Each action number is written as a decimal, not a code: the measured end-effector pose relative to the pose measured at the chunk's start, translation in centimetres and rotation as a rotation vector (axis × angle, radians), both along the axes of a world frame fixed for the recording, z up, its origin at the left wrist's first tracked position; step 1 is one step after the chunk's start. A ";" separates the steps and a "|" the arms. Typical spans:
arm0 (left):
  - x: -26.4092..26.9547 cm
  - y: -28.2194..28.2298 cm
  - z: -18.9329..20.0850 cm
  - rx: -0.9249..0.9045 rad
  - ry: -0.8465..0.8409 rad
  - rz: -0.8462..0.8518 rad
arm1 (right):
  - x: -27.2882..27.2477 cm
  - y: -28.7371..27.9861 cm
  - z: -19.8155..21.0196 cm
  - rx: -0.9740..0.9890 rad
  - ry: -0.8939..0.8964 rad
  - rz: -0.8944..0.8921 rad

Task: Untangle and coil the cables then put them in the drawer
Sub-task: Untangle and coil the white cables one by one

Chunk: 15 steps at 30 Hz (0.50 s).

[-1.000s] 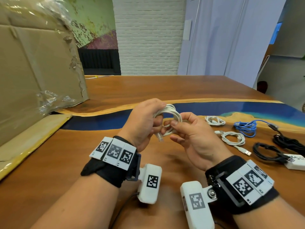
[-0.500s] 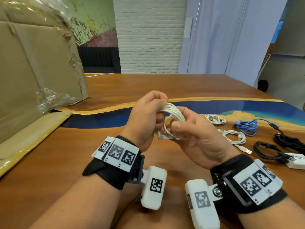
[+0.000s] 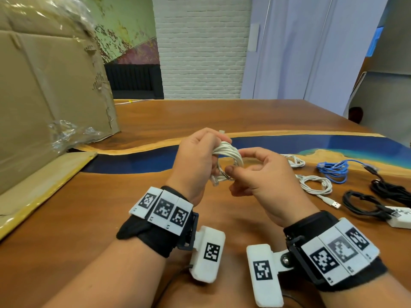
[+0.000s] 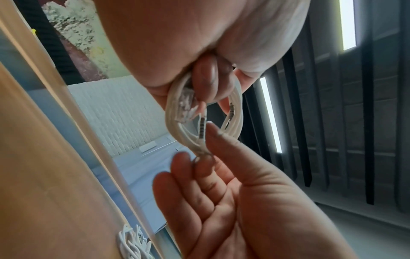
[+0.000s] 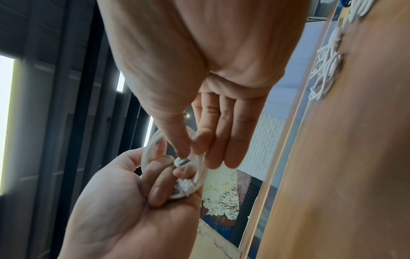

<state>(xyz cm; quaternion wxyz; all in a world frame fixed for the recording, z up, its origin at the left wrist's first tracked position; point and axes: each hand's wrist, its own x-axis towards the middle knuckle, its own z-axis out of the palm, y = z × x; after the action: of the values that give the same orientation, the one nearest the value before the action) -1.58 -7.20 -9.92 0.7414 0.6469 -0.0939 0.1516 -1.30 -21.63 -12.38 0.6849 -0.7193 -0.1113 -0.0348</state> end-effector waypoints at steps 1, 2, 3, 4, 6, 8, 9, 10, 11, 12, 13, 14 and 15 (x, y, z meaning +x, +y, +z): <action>0.0 0.0 0.0 -0.004 0.008 -0.006 | -0.1 0.1 0.0 0.025 0.010 -0.001; 0.0 0.1 0.0 -0.009 0.012 -0.014 | -0.1 0.1 0.1 0.049 0.014 -0.005; -0.1 0.1 0.0 -0.016 0.011 -0.023 | -0.1 0.1 0.1 0.071 0.016 -0.009; -0.1 0.0 0.0 -0.023 0.006 -0.029 | -0.1 0.1 0.1 0.092 0.017 -0.012; 0.0 0.0 -0.1 -0.030 -0.009 -0.027 | -0.2 0.3 0.2 0.134 0.018 -0.023; 0.1 -0.1 -0.2 -0.034 -0.020 -0.010 | -0.2 0.4 0.0 0.179 0.015 -0.038; 0.2 -0.1 -0.2 -0.038 -0.022 -0.002 | -0.1 0.4 -0.1 0.199 0.023 -0.039; 0.4 -0.1 -0.3 -0.042 -0.016 0.006 | -0.1 0.5 -0.2 0.228 0.047 -0.024; 0.5 0.1 -0.3 -0.050 0.000 0.018 | -0.1 0.5 -0.1 0.280 0.089 0.014; 0.7 0.3 -0.5 -0.062 0.027 0.037 | 0.1 0.6 0.0 0.354 0.140 0.070; 0.9 0.5 -0.6 -0.081 0.061 0.065 | 0.1 0.5 0.1 0.441 0.188 0.136; 1.1 0.8 -0.8 -0.104 0.092 0.097 | 0.2 0.4 0.2 0.532 0.229 0.194; 1.2 0.9 -0.9 -0.121 0.113 0.125 | 0.1 0.3 0.4 0.611 0.261 0.237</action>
<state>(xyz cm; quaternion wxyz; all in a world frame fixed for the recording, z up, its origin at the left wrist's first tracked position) -0.35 -6.28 -10.79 0.7724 0.6130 -0.0018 0.1662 -1.17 -21.36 -11.94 0.8762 -0.4617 -0.0900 0.1052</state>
